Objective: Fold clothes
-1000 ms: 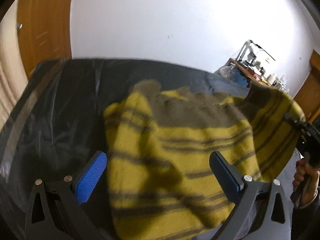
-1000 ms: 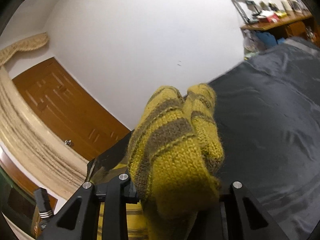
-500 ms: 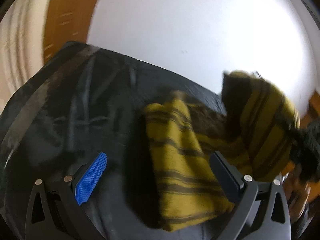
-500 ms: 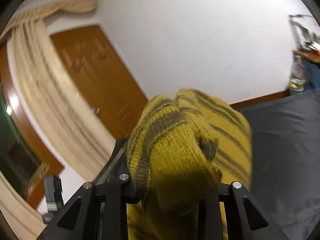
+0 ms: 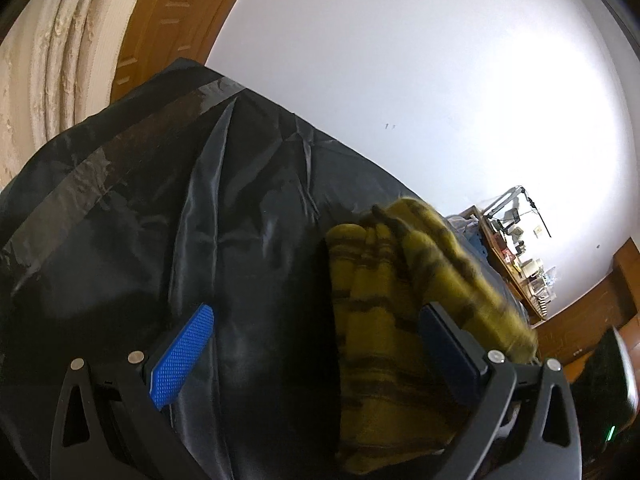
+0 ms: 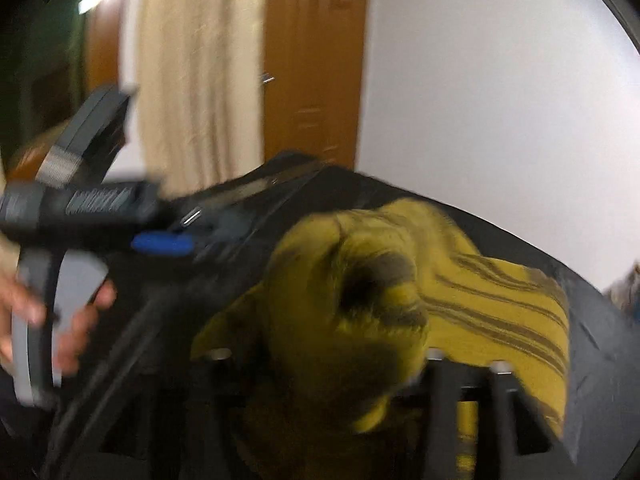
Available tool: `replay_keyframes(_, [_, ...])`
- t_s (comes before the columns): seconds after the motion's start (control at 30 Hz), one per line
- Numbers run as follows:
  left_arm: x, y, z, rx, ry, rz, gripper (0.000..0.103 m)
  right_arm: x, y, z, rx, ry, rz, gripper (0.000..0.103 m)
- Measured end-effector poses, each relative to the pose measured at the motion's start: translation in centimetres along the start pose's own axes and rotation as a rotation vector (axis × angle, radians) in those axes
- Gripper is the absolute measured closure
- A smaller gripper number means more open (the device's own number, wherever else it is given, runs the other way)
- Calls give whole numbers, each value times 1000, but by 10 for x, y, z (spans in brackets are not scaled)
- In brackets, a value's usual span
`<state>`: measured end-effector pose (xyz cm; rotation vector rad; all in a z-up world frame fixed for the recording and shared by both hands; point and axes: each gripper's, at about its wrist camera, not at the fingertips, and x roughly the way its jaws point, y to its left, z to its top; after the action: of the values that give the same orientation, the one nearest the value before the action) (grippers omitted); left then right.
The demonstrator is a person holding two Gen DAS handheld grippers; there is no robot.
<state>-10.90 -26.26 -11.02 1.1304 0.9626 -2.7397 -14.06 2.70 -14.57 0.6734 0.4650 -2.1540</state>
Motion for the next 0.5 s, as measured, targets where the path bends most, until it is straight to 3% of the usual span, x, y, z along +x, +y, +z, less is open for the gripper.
replay_keyframes(0.07, [1,2,-1,-4,4,4,0,0,15,-9,-75,2,7,26])
replay_keyframes(0.17, [5,3,-2,0,15,11,0,-3,33,-19,-148,14,38,22])
replay_keyframes(0.5, [18,-15,-10,77,50,21,0,-17,20,-40,-76,-3,189,16])
